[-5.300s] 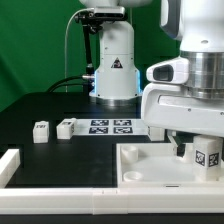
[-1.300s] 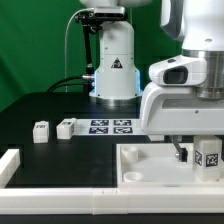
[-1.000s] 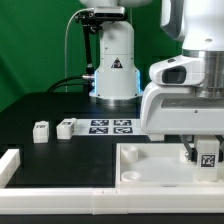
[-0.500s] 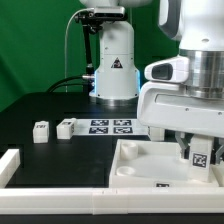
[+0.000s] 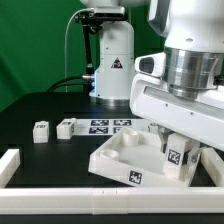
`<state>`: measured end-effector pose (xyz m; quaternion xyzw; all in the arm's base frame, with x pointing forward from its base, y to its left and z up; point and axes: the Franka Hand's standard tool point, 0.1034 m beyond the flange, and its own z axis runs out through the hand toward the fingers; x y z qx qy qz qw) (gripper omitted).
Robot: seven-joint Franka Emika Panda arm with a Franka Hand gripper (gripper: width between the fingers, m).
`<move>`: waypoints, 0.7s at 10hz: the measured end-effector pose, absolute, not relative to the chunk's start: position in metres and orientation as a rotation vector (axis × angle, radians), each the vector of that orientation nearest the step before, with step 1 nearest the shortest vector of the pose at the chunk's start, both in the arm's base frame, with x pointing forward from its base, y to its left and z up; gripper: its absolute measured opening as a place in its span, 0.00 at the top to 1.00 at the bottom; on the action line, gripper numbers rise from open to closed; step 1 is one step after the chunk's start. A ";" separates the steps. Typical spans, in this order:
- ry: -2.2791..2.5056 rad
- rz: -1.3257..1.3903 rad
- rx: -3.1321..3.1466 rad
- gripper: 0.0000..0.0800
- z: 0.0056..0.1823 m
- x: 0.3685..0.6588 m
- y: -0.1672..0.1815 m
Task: Assemble one leg
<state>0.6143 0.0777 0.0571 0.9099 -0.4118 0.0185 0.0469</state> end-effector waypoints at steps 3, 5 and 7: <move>-1.255 0.057 2.777 0.23 0.057 0.614 0.078; -1.255 0.057 2.777 0.19 0.057 0.614 0.078; -1.255 0.057 2.777 0.19 0.057 0.614 0.078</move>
Offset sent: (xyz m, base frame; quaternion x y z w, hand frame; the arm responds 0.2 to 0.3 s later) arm 0.0000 0.0000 0.0000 0.0000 0.0000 0.0000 1.0000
